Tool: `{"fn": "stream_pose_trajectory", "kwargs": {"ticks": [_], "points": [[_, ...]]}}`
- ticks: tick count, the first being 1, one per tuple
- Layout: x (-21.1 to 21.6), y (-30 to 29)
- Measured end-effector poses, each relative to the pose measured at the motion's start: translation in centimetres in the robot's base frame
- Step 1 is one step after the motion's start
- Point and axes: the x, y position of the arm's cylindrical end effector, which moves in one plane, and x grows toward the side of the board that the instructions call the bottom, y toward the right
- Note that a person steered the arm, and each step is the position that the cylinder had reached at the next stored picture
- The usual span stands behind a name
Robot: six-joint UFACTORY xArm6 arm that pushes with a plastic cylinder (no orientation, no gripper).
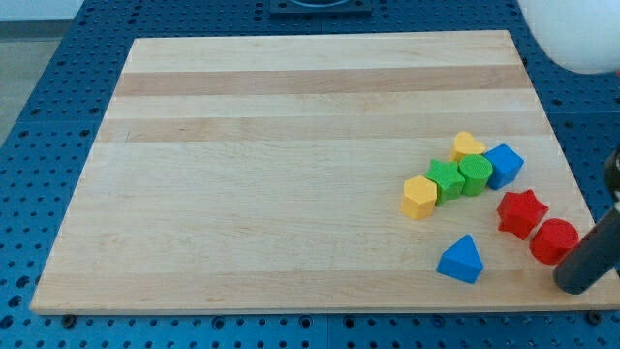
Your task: Move red circle at the bottom of red star
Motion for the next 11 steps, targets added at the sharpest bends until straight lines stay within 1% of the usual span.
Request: {"fn": "stream_pose_trajectory", "kwargs": {"ticks": [2,4,6,9,11], "points": [[-0.5,1.8],[-2.8,1.8],[-4.0,1.5],[-6.4,-2.2],[-8.8,-4.2]]}}
